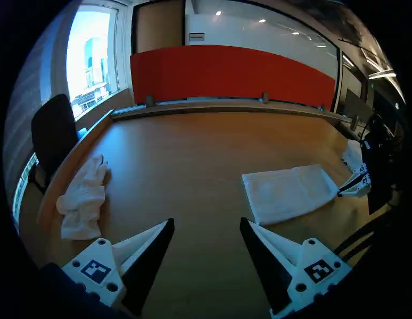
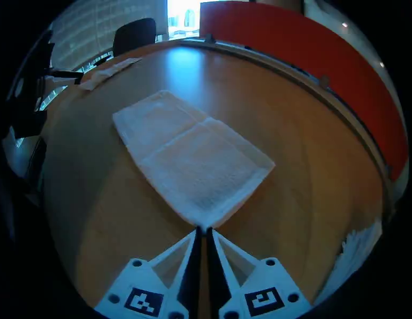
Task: Fold towel
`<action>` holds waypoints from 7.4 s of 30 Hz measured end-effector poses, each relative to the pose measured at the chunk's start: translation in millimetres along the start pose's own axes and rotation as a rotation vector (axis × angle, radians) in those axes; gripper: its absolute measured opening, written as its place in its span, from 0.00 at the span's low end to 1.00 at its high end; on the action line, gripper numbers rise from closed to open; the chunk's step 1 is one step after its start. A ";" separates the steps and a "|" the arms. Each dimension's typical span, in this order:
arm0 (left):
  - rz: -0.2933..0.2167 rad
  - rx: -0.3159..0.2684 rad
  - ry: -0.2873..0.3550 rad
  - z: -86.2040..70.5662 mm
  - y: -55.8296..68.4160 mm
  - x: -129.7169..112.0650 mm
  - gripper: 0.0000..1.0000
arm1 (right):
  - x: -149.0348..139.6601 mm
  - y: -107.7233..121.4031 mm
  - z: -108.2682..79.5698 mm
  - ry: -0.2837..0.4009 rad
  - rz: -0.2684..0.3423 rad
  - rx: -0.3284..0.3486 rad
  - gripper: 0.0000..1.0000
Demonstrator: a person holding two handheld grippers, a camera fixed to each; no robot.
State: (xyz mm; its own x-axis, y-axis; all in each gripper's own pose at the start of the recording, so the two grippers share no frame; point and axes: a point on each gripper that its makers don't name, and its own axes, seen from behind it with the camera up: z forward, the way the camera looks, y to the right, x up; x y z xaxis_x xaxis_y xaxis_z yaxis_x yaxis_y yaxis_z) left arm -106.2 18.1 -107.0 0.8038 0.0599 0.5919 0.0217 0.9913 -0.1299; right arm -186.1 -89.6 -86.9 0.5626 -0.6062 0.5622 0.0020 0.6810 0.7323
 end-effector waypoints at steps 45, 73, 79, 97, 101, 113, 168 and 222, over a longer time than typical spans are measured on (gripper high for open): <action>-0.016 0.011 0.011 2.1 -2.0 6.5 0.91 | 145.8 -22.8 -38.5 0.200 -0.266 -0.005 0.06; -0.036 0.033 0.042 -7.4 -16.0 7.9 0.91 | 186.5 -55.2 -18.8 0.208 -0.343 0.072 0.07; -0.039 0.035 0.048 -9.8 -17.2 8.3 0.91 | 190.8 -65.1 -10.0 0.196 -0.353 0.099 0.07; -0.052 0.045 0.064 -19.7 -20.0 5.1 0.91 | 205.6 -111.0 33.2 0.160 -0.394 0.194 0.07; -0.061 0.051 0.065 -22.0 -21.6 2.8 0.91 | 205.5 -123.2 47.3 0.145 -0.396 0.218 0.07; -0.088 0.061 0.059 -25.0 -23.2 -5.7 0.91 | 189.6 -140.7 83.5 0.079 -0.369 0.276 0.07; -0.075 0.053 0.065 -19.1 -16.7 6.1 0.91 | 154.9 -101.0 53.0 0.089 -0.252 0.183 0.76; -0.071 0.039 0.060 -15.8 -11.2 5.3 0.91 | 89.5 -103.2 68.3 0.035 0.001 0.031 0.59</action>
State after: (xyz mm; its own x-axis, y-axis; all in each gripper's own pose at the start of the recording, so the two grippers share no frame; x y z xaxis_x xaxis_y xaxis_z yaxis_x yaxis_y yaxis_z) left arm -92.9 5.4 -115.0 0.8355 -0.0163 0.5492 0.0573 0.9967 -0.0575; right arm -192.4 -242.1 -85.9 0.5910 -0.5903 0.5499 -0.0245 0.6682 0.7436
